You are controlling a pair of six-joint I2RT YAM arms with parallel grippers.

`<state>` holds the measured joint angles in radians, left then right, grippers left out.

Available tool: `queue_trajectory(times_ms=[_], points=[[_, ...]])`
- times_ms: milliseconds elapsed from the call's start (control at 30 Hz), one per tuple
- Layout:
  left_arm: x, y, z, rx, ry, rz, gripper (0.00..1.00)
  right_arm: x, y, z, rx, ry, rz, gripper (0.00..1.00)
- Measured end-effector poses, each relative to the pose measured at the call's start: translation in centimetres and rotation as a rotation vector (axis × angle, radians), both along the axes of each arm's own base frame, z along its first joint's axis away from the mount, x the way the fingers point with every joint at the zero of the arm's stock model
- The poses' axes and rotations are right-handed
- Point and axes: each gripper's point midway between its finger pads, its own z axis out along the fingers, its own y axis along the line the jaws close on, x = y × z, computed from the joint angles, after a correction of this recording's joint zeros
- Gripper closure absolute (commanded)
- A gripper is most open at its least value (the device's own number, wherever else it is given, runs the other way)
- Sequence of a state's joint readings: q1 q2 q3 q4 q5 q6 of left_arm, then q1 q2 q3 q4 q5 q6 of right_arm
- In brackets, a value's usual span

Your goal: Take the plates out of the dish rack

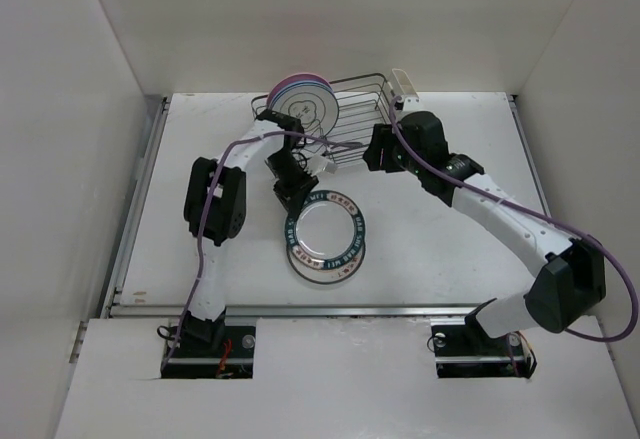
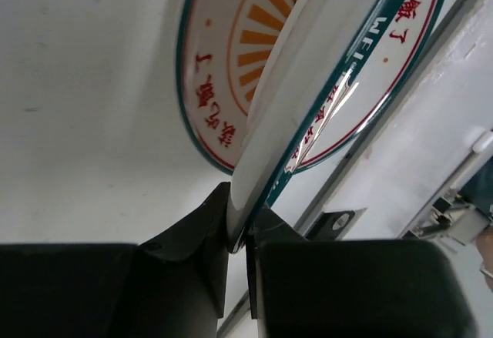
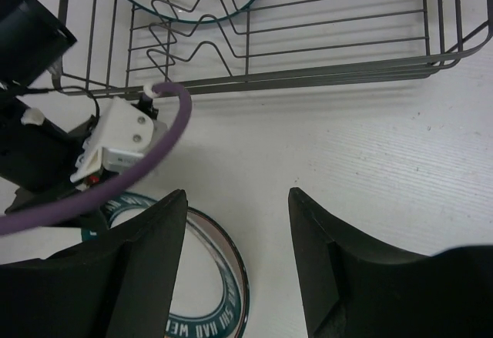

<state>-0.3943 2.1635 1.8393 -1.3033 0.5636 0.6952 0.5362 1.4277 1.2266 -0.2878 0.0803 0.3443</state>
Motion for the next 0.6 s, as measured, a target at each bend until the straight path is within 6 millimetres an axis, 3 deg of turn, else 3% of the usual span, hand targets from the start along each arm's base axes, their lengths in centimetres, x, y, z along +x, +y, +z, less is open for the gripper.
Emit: queue_trajectory(times_ms=[33, 67, 200, 400, 600], points=[[-0.6, -0.1, -0.2, 0.006, 0.019, -0.009, 0.86, 0.0, 0.0, 0.0, -0.001, 0.000, -0.002, 0.39], [-1.0, -0.2, -0.3, 0.013, 0.032, -0.015, 0.73, 0.0, 0.0, 0.0, 0.000, -0.001, -0.004, 0.39], [-0.9, 0.0, -0.4, 0.020, 0.025, -0.018, 0.52, 0.0, -0.2, -0.4, -0.004, 0.007, -0.009, 0.34], [0.3, 0.1, 0.3, 0.014, -0.010, 0.002, 0.50, 0.4, -0.1, -0.7, -0.016, 0.018, -0.010, 0.28], [3.3, 0.2, 3.8, -0.028, -0.114, 0.108, 0.50, 4.5, 0.7, 0.6, -0.029, -0.011, -0.011, 0.27]])
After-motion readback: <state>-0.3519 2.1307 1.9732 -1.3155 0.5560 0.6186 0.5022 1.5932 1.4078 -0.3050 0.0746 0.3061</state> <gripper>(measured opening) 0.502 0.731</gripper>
